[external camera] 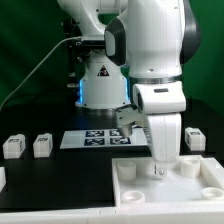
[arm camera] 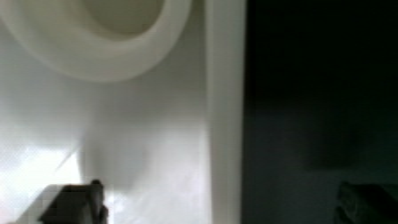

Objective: Assemble one leg

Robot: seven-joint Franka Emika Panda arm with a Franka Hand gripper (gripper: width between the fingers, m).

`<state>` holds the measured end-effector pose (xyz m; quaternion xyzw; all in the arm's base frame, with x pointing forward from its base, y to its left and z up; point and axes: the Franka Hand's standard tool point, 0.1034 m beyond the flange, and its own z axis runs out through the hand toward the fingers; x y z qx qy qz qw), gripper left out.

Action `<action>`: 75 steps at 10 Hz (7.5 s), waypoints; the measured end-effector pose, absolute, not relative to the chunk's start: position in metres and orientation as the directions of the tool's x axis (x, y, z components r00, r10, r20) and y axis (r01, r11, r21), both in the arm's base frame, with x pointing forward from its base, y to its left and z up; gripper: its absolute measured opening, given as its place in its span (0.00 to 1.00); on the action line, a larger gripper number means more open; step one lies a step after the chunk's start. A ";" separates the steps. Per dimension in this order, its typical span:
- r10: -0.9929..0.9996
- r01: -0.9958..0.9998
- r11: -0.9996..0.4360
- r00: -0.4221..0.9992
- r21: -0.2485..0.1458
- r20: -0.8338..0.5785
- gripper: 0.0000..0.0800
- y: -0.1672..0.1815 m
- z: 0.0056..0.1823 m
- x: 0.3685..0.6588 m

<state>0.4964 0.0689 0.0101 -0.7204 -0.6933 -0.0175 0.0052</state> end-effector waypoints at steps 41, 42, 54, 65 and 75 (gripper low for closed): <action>-0.040 0.109 -0.986 0.591 0.129 -0.805 0.37 0.182 0.004 0.380; -0.040 0.109 -0.986 0.591 0.129 -0.805 0.37 0.182 0.004 0.380; 0.021 0.034 -0.999 0.948 -0.035 0.319 0.37 0.136 0.162 0.535; 0.388 0.341 -0.920 0.739 0.191 0.551 0.37 0.123 0.131 0.593; 0.361 0.348 -0.930 0.797 0.121 0.485 0.37 0.139 0.092 0.632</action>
Offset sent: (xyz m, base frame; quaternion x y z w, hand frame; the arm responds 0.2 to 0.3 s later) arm -0.0193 0.0284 0.0485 -0.0409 -0.0189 0.0966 0.9943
